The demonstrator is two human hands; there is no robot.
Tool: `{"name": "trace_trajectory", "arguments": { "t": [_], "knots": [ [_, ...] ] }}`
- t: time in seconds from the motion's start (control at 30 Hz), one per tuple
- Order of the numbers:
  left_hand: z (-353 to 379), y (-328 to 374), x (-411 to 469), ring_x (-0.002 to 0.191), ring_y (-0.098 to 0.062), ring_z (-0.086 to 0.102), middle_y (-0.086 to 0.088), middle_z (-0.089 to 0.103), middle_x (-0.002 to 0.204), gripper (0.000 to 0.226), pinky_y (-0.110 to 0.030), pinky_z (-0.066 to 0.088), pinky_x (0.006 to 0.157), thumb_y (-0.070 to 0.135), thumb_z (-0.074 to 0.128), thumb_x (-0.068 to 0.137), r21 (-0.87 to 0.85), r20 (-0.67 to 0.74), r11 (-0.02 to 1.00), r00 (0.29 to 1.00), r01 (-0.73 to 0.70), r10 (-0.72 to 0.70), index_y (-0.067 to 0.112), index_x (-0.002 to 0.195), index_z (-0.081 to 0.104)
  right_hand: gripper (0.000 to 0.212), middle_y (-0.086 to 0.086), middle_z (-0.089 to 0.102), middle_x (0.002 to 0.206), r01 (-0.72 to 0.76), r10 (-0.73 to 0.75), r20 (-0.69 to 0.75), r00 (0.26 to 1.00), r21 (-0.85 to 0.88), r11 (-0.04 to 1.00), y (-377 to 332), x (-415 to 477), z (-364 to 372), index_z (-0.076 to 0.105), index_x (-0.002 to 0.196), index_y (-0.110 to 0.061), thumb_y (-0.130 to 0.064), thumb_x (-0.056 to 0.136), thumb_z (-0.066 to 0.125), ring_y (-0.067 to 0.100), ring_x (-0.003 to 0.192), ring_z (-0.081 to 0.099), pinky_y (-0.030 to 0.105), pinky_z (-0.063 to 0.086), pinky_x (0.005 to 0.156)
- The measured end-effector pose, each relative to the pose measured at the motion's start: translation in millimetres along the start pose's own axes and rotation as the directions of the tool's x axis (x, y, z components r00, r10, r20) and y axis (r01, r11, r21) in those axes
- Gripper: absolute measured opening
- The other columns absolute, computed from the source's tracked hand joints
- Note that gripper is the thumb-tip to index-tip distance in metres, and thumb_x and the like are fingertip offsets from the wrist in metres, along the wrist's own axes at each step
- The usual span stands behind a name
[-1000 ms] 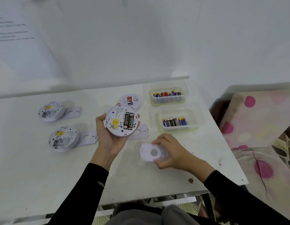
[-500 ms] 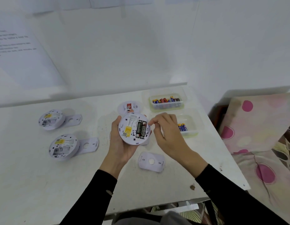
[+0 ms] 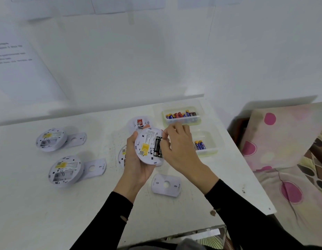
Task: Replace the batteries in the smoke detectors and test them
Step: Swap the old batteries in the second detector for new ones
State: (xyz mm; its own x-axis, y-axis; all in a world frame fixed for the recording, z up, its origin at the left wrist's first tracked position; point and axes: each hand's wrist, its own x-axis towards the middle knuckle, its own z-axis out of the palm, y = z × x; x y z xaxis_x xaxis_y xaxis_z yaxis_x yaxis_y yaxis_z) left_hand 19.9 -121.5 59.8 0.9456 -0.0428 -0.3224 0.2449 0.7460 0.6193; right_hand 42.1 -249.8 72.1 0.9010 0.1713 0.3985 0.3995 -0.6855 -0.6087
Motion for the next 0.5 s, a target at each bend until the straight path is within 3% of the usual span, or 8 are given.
{"name": "trace_trajectory", "arguments": {
  "t": [0.1,0.17,0.33,0.43,0.5],
  "knots": [
    [1.5,-1.4,2.2,0.097,-0.029,0.07,-0.018,0.068,0.116,0.069,-0.041,0.059,0.081,0.051,0.051,0.083,-0.053,0.011,0.999,1.0,0.007,-0.007,0.008,0.137,0.055,0.026,-0.002,0.045,0.09,-0.032,0.03,0.026,0.999,0.068,0.997,1.6,2.4,-0.6,0.048,0.079,-0.015,-0.04,0.075,0.041,0.018,0.089,0.034,0.032,0.037,0.079],
    [2.1,-2.9,3.9,0.102,-0.03,0.067,-0.019,0.064,0.122,0.073,-0.042,0.058,0.085,0.05,0.053,0.084,-0.052,-0.008,0.999,1.0,0.001,-0.002,0.007,0.143,0.049,0.022,-0.001,0.045,0.089,-0.012,0.01,0.015,1.0,0.095,0.995,3.2,3.6,-1.5,0.044,0.078,-0.017,-0.039,0.077,0.046,0.018,0.088,0.034,0.029,0.035,0.078],
    [2.5,-8.2,14.4,0.111,-0.032,0.062,-0.019,0.06,0.125,0.069,-0.044,0.053,0.093,0.049,0.047,0.094,-0.097,0.008,0.995,1.0,-0.002,0.003,0.008,0.149,0.041,0.01,0.001,0.051,0.09,-0.024,-0.019,0.158,0.987,0.263,0.965,5.2,8.5,-13.1,0.049,0.087,-0.014,-0.018,0.092,0.058,0.014,0.083,0.046,0.016,0.036,0.069],
    [2.9,-9.5,21.7,0.121,-0.034,0.054,-0.019,0.058,0.13,0.065,-0.052,0.039,0.109,0.05,0.044,0.096,-0.087,0.012,0.996,1.0,-0.006,0.007,0.01,0.148,0.043,0.007,0.001,0.062,0.089,-0.154,0.121,0.104,0.987,0.416,0.896,11.9,20.2,-26.1,0.056,0.093,-0.012,-0.015,0.092,0.062,0.004,0.073,0.057,0.014,0.046,0.066],
    [0.3,-8.3,25.1,0.128,-0.037,0.052,-0.019,0.056,0.139,0.067,-0.055,0.036,0.113,0.051,0.051,0.092,-0.088,0.01,0.996,1.0,0.002,-0.001,0.012,0.147,0.046,0.006,-0.001,0.067,0.085,-0.241,0.257,0.023,0.966,0.441,0.864,28.0,31.3,-37.5,0.058,0.095,-0.01,-0.013,0.092,0.063,-0.004,0.066,0.057,0.01,0.043,0.061]
  ]
}}
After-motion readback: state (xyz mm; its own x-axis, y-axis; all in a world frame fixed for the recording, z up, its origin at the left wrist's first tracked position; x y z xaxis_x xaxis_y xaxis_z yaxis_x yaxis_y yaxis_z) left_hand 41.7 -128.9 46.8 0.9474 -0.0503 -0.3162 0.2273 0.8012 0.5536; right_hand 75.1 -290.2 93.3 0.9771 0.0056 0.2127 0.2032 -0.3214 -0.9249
